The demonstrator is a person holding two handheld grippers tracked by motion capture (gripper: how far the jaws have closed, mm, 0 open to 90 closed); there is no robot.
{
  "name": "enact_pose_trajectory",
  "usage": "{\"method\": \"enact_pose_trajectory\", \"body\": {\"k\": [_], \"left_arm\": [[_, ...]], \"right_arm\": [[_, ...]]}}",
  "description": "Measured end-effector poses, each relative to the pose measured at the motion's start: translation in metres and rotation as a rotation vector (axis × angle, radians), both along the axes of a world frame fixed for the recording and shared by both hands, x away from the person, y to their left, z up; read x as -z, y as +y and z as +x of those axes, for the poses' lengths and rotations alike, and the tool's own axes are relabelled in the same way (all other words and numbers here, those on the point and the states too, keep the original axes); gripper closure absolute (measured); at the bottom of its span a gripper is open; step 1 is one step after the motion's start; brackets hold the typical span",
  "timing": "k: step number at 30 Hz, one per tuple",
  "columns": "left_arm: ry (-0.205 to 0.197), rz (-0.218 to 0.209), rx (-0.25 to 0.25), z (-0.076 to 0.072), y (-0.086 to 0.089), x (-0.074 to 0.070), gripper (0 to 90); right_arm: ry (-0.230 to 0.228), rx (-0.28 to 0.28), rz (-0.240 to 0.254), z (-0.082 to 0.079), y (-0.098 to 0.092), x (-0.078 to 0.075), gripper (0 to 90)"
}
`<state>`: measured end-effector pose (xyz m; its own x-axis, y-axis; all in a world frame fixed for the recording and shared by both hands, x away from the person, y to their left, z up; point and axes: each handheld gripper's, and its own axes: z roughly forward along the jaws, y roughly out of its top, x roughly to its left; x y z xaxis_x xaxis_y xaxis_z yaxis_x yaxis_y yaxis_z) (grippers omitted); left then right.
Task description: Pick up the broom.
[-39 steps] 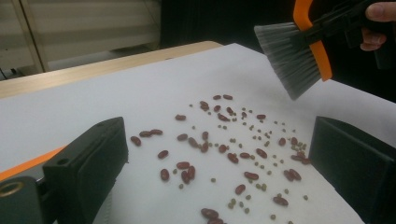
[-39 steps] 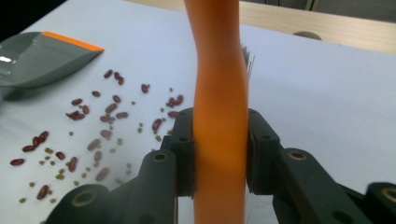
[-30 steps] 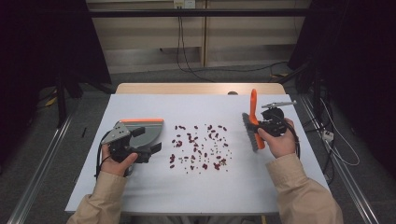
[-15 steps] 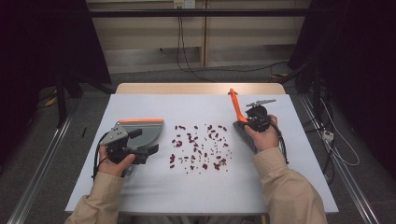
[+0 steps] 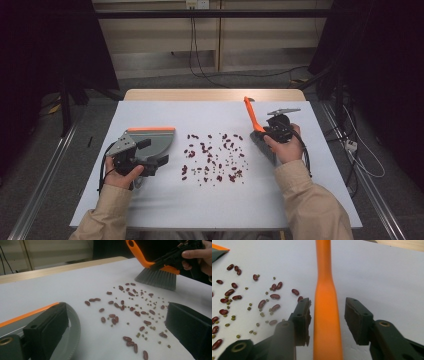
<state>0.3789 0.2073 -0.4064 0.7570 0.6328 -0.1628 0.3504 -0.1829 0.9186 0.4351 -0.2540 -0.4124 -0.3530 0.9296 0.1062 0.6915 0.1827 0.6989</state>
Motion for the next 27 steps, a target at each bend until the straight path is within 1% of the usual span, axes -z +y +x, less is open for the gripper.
{"method": "enact_pose_trajectory", "body": {"k": [2,3,5,6,7,8,9,11,13,15,16,19,20,21,24,27], "left_arm": [[-0.001,-0.001,0.001,0.0,0.0,0.0,4.6],[0.001,-0.001,0.001,0.0,0.0,0.0,4.6],[0.002,0.002,0.001,0.0,0.001,0.001,4.6],[0.006,0.002,-0.002,0.0,0.002,0.002,4.6],[0.009,0.004,-0.005,0.0,0.003,0.003,4.6],[0.01,0.006,-0.007,0.0,0.003,0.003,4.6],[0.01,0.008,-0.008,0.001,0.004,0.004,4.6],[0.01,0.008,-0.007,0.001,0.004,0.004,4.6],[0.009,0.007,-0.004,0.0,0.004,0.003,4.6],[0.011,0.009,-0.007,0.001,0.004,0.004,4.6],[0.012,0.008,-0.008,0.001,0.004,0.005,4.6],[0.014,0.007,-0.008,0.001,0.005,0.006,4.6],[0.016,0.007,-0.007,0.001,0.005,0.006,4.6],[0.017,0.016,-0.007,0.001,0.005,0.006,4.6],[0.02,0.019,-0.012,0.0,0.006,0.007,4.6],[0.019,0.014,-0.018,-0.001,0.007,0.006,4.6]], "right_arm": [[0.009,0.004,-0.002,-0.004,-0.003,0.0,54.0],[0.017,-0.004,0.007,-0.007,-0.004,0.001,54.2],[0.008,-0.002,-0.006,-0.013,-0.006,0.002,55.6],[-0.003,-0.013,-0.011,-0.016,-0.006,0.002,56.9],[-0.007,-0.022,-0.021,-0.018,-0.006,0.003,57.7],[-0.003,-0.018,-0.031,-0.019,-0.005,0.003,58.7],[-0.011,-0.024,-0.044,-0.02,-0.004,0.003,59.9],[-0.013,-0.016,-0.079,-0.021,-0.002,0.005,61.6],[-0.016,-0.015,-0.083,-0.021,-0.001,0.005,63.4],[-0.005,-0.002,-0.07,-0.021,-0.001,0.006,69.8],[-0.007,0.001,-0.069,-0.021,-0.001,0.007,71.1],[-0.001,0.008,-0.06,-0.021,-0.002,0.007,71.3],[0.008,0.014,-0.05,-0.021,-0.003,0.006,71.4],[0.01,0.015,-0.045,-0.021,-0.004,0.006,71.4],[0.017,0.02,-0.032,-0.02,-0.006,0.005,71.5],[0.011,0.014,-0.013,-0.02,-0.007,0.005,71.5]]}}
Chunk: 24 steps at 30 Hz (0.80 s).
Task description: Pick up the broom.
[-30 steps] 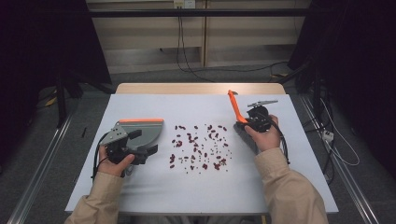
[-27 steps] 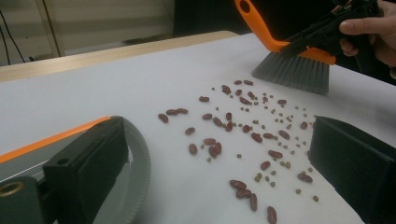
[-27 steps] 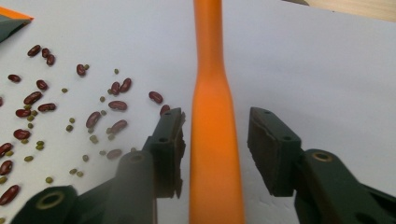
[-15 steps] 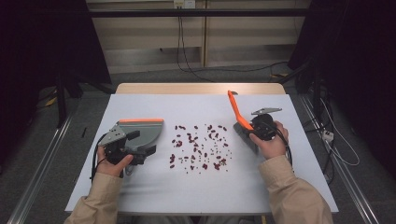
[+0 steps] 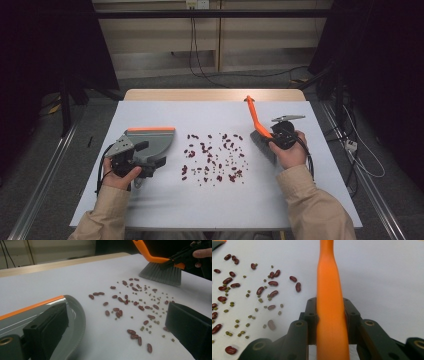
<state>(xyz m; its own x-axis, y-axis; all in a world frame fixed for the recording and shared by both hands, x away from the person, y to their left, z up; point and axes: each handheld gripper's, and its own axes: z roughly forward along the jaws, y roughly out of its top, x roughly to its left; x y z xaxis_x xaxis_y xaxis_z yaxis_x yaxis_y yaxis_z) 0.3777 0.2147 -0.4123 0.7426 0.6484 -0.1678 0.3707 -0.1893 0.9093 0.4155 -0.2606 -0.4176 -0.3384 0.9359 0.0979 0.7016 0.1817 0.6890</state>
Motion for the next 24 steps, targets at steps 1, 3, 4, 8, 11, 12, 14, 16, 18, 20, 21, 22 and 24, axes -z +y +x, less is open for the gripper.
{"method": "enact_pose_trajectory", "body": {"k": [1,3,4,8,11,12,14,16,18,20,21,22,24], "left_arm": [[-0.002,-0.003,0.001,0.0,0.0,0.0,4.6],[0.001,-0.006,0.0,0.0,0.0,0.0,4.6],[0.004,-0.005,0.001,0.0,0.0,0.001,4.6],[0.006,-0.001,0.008,0.0,0.0,0.002,4.6],[0.004,-0.006,0.005,0.001,0.002,0.002,4.6],[0.005,-0.006,0.004,0.001,0.002,0.002,4.6],[0.008,-0.003,0.003,0.002,0.002,0.003,4.6],[0.009,-0.001,0.008,0.002,0.002,0.003,4.6],[0.009,0.003,0.01,0.002,0.003,0.003,4.7],[0.012,0.002,0.013,0.001,0.004,0.005,4.7],[0.012,0.006,0.014,0.001,0.005,0.005,4.7],[0.016,0.008,0.015,0.0,0.005,0.007,4.7],[0.023,0.009,0.014,0.0,0.006,0.009,4.7]], "right_arm": [[-0.004,-0.002,0.002,0.0,0.001,0.0,71.5],[-0.007,-0.01,0.002,0.001,0.002,0.0,71.5],[-0.013,-0.009,0.004,0.001,0.003,-0.001,71.5],[-0.029,-0.009,0.013,0.004,0.002,-0.003,71.6],[-0.032,-0.005,0.03,0.007,0.001,-0.004,71.6],[-0.036,-0.007,0.028,0.008,0.001,-0.004,71.6],[-0.037,-0.005,0.039,0.011,0.001,-0.004,71.6],[-0.043,-0.007,0.045,0.013,0.001,-0.004,71.6],[-0.06,-0.01,0.053,0.015,0.001,-0.004,71.6],[-0.065,-0.014,0.053,0.016,0.001,-0.004,71.6],[-0.07,-0.02,0.055,0.017,0.002,-0.005,71.6],[-0.07,-0.019,0.054,0.017,0.003,-0.005,71.6],[-0.075,-0.021,0.052,0.019,0.005,-0.005,71.6]]}}
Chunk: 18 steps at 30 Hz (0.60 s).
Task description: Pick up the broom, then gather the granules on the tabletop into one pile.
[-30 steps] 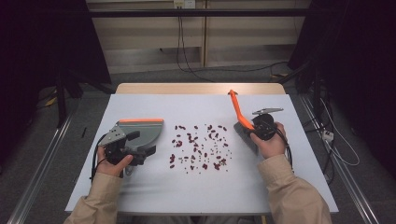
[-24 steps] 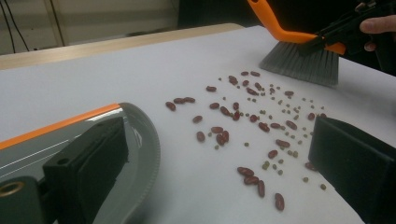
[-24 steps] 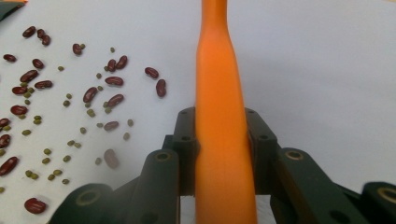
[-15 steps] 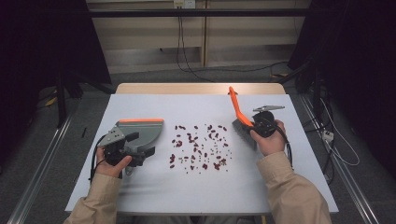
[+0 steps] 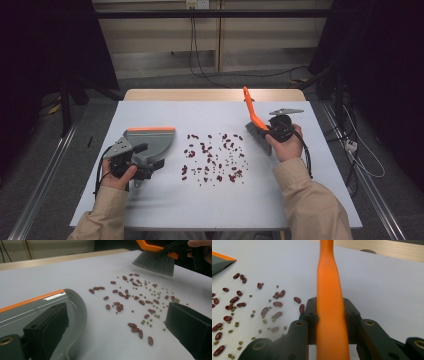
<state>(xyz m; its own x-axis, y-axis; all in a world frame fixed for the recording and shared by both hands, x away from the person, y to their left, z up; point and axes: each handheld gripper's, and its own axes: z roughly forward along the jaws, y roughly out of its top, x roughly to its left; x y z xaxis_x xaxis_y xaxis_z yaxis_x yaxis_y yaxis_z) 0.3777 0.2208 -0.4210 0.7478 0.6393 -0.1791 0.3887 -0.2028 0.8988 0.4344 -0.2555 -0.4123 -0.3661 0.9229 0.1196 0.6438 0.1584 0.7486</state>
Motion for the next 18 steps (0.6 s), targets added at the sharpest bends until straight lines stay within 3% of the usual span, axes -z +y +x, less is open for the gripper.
{"method": "enact_pose_trajectory", "body": {"k": [11,15,18], "left_arm": [[0.007,-0.005,0.008,-0.001,0.003,0.002,4.7],[0.007,-0.014,0.0,-0.001,0.004,0.001,4.7],[0.009,-0.009,0.005,-0.002,0.004,0.001,4.7]], "right_arm": [[-0.028,-0.02,-0.02,0.013,0.009,0.0,71.6],[-0.043,-0.022,0.009,0.017,0.01,0.001,71.6],[-0.057,-0.034,-0.003,0.02,0.012,0.001,71.6]]}}
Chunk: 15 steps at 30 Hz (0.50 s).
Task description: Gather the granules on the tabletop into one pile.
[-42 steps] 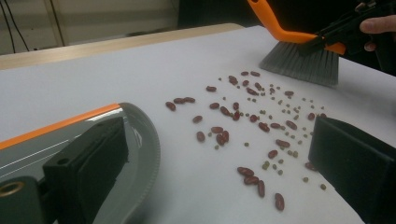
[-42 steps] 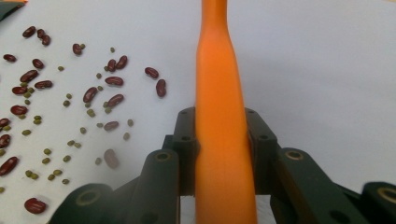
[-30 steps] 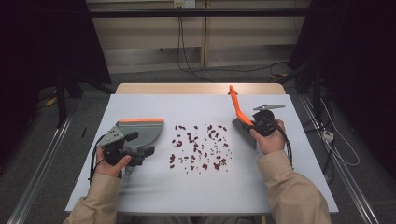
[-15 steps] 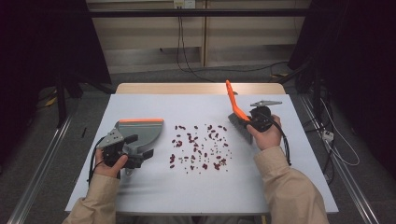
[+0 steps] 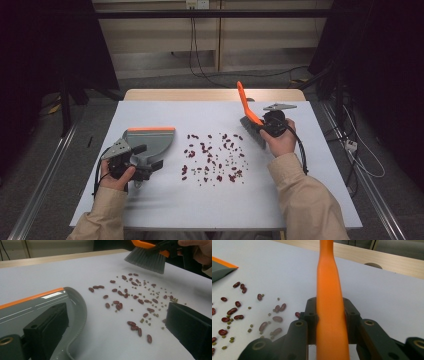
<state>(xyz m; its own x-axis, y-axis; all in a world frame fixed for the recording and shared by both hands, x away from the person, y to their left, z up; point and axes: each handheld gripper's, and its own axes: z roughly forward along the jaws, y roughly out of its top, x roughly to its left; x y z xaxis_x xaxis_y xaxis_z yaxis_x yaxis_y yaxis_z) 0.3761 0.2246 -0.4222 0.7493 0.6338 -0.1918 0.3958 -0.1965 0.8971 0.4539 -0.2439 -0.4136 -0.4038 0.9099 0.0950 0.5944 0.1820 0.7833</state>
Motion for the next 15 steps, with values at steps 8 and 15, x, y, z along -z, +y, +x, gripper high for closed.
{"method": "enact_pose_trajectory", "body": {"k": [8,15], "left_arm": [[0.003,-0.003,-0.003,0.0,0.001,0.001,4.7],[0.003,-0.004,-0.01,0.0,0.001,0.001,4.7]], "right_arm": [[-0.044,-0.024,-0.034,0.012,0.004,-0.002,71.6],[-0.076,-0.079,-0.101,0.028,0.016,0.007,71.6]]}}
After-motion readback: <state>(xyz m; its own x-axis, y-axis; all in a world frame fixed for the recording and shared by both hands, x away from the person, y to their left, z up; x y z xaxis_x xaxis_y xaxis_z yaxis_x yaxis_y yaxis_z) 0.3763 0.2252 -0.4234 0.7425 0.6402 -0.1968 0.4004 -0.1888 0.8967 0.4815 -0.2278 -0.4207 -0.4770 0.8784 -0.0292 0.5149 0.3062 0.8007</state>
